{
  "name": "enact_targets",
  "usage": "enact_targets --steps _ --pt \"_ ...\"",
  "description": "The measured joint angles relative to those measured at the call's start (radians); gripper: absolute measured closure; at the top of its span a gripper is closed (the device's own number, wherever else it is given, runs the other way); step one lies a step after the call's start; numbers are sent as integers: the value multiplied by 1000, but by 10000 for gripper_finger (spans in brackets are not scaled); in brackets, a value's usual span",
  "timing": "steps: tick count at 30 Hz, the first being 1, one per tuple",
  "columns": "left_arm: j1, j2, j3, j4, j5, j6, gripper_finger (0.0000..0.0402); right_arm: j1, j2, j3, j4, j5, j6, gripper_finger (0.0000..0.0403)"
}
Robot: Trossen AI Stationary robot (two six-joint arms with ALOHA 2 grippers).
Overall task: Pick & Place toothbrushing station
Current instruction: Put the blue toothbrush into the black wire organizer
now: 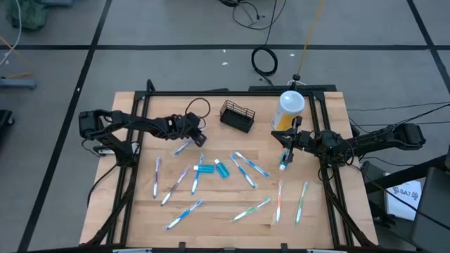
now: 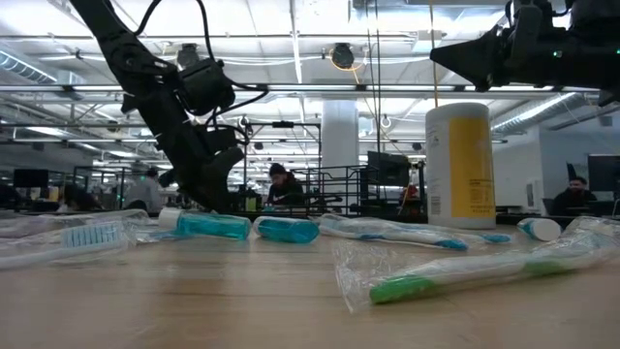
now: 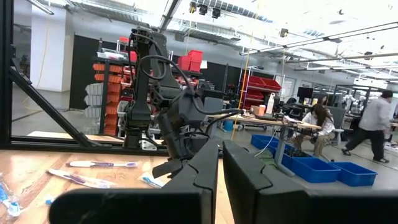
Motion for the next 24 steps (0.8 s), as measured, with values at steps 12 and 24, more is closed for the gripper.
enact_targets --steps 12,24 --pt "-33 0 0 -20 -58 -50 272 0 0 0 0 0 0 383" --pt "-62 99 -1 54 -67 -92 273 0 0 1 0 0 0 383"
